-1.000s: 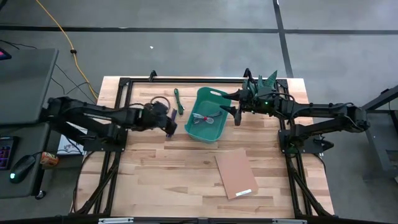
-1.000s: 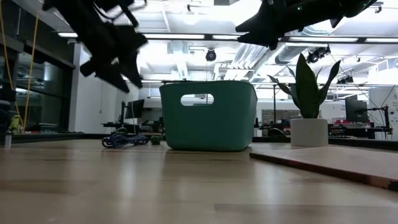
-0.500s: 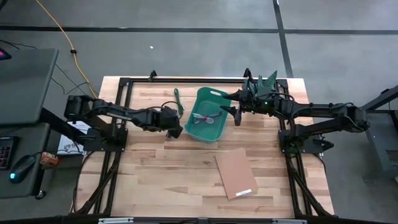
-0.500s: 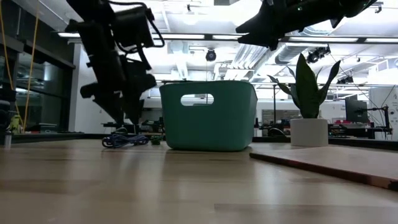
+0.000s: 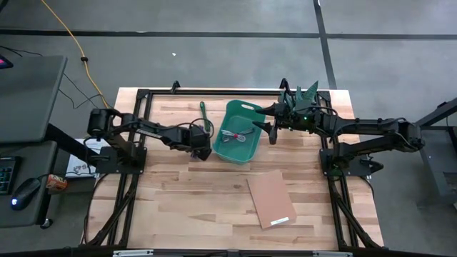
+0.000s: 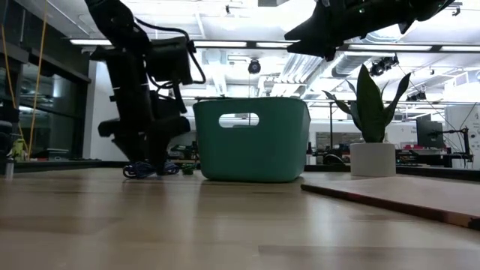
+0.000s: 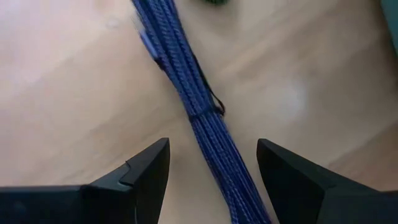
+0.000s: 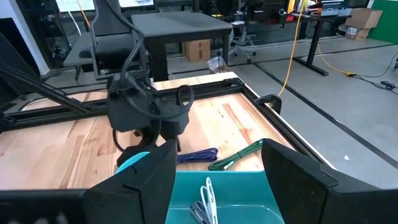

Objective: Pick and place USB-C Cables
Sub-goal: Put the purple charger cable into the green bin

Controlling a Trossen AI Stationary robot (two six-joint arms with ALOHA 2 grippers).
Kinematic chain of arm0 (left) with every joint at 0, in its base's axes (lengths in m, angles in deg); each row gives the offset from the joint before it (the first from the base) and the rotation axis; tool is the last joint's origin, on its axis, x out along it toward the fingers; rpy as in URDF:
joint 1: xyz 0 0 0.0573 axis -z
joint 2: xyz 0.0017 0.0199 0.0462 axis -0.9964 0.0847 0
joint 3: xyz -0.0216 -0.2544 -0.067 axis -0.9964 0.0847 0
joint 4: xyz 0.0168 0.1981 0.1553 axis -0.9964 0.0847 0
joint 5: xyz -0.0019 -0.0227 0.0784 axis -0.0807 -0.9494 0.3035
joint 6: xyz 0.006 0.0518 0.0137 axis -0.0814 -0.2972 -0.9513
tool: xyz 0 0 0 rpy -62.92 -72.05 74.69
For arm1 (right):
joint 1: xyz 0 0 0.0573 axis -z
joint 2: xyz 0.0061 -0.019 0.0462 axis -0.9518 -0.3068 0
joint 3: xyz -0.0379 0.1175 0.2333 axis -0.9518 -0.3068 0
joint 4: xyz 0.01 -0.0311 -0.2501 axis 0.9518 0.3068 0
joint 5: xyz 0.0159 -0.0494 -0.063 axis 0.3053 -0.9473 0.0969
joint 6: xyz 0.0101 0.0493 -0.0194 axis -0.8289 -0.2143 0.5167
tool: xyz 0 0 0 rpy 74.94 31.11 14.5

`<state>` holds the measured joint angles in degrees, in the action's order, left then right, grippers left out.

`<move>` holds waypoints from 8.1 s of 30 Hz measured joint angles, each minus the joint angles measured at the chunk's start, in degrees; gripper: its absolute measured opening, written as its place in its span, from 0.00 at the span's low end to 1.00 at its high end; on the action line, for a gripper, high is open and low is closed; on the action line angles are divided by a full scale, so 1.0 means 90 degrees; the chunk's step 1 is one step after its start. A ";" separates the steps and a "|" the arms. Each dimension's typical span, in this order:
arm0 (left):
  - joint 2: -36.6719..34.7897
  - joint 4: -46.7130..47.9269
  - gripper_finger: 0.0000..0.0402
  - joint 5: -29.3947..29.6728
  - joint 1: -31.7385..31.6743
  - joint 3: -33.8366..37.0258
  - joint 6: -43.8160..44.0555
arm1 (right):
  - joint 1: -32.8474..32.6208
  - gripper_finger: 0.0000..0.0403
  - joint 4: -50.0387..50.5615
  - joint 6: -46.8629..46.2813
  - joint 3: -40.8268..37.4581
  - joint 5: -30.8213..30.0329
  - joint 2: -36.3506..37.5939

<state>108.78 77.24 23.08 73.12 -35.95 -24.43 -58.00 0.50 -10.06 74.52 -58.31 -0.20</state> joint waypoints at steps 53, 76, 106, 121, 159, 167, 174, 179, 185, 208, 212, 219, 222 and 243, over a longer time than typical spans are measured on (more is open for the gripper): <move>-0.3341 -0.5164 0.00 0.0601 0.0415 0.1463 -0.4282 | 0.0000 0.56 -0.0051 -0.0505 0.0002 0.0004 -0.0538; -0.2782 -0.9307 0.00 -0.1645 0.0087 0.2628 -0.4175 | -0.0152 0.56 -0.2544 -0.0452 0.0012 0.1372 -0.1509; -0.0900 -0.9403 0.00 -0.2106 0.0271 0.1287 -0.3642 | -0.0544 0.56 -0.4906 -0.0670 0.0015 0.1060 -0.2540; -0.0512 -0.9014 0.00 -0.2306 0.0271 0.0821 -0.3560 | -0.0549 0.56 -0.4783 -0.0841 0.0022 0.1133 -0.2540; -0.2358 -0.6827 0.44 -0.1983 -0.0187 0.1333 -0.4074 | -0.0392 0.02 -0.2041 -0.0377 0.0012 0.0532 -0.1175; -0.4551 -0.7016 0.52 -0.1969 -0.0368 0.2750 -0.4260 | -0.0590 0.02 -0.1322 0.0018 0.0010 0.0174 -0.0737; -0.5777 -0.6600 0.51 -0.2441 -0.0221 0.3133 -0.4418 | -0.0433 0.01 -0.1147 0.0051 0.0010 0.0199 -0.0738; -0.5924 -0.6453 0.51 -0.2425 -0.0116 0.3133 -0.4458 | -0.0433 0.01 -0.1178 0.0204 0.0010 0.0317 -0.0741; -0.5910 -0.6528 0.51 -0.2418 -0.0103 0.3133 -0.4458 | -0.0516 0.01 -0.1176 0.0265 0.0010 0.0337 -0.0743; -0.5908 -0.6641 0.51 -0.2401 -0.0108 0.3133 -0.4517 | -0.0493 0.01 0.5591 0.2091 0.5152 -0.0652 -0.4275; -0.5908 -0.6641 0.51 -0.2401 -0.0108 0.3133 -0.4524 | -0.0399 0.01 0.6061 0.2558 0.5572 -0.0568 -0.5097; -0.5906 -0.6641 0.51 -0.2401 -0.0108 0.3133 -0.4526 | -0.0204 0.01 0.6227 0.2844 0.5812 -0.0186 -0.5945; -0.5906 -0.6641 0.51 -0.2401 -0.0108 0.3133 -0.4575 | -0.0117 0.01 0.6295 0.2885 0.5814 -0.0027 -0.6113; -0.5906 -0.6641 0.51 -0.2401 -0.0108 0.3133 -0.4575 | 0.0010 0.15 0.6290 0.2480 0.5724 -0.0110 -0.6426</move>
<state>55.63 17.47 1.47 72.15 -7.75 -65.60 -57.92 57.11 12.25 126.04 -59.30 -58.03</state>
